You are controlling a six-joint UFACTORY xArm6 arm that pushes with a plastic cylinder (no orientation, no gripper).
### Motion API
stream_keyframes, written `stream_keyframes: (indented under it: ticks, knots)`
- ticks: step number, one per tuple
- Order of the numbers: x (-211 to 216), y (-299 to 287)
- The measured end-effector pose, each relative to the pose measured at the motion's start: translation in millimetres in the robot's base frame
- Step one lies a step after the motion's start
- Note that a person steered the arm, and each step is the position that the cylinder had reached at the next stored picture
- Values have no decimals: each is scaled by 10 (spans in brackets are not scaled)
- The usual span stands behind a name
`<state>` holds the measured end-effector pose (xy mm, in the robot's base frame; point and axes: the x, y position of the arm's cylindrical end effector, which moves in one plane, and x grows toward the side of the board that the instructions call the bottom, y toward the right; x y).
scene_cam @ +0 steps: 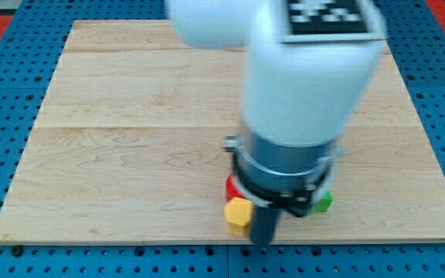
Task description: Slide the red star to the top left of the yellow heart
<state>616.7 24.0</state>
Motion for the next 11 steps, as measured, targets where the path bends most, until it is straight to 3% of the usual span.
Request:
stream_keyframes:
  ticks: [1, 2, 3, 4, 6, 10, 11]
  knots:
    - [-258, -494]
    - [-492, -284]
    - [-136, -203]
    - [-204, 81]
    - [-947, 256]
    - [-1044, 236]
    - [-1246, 236]
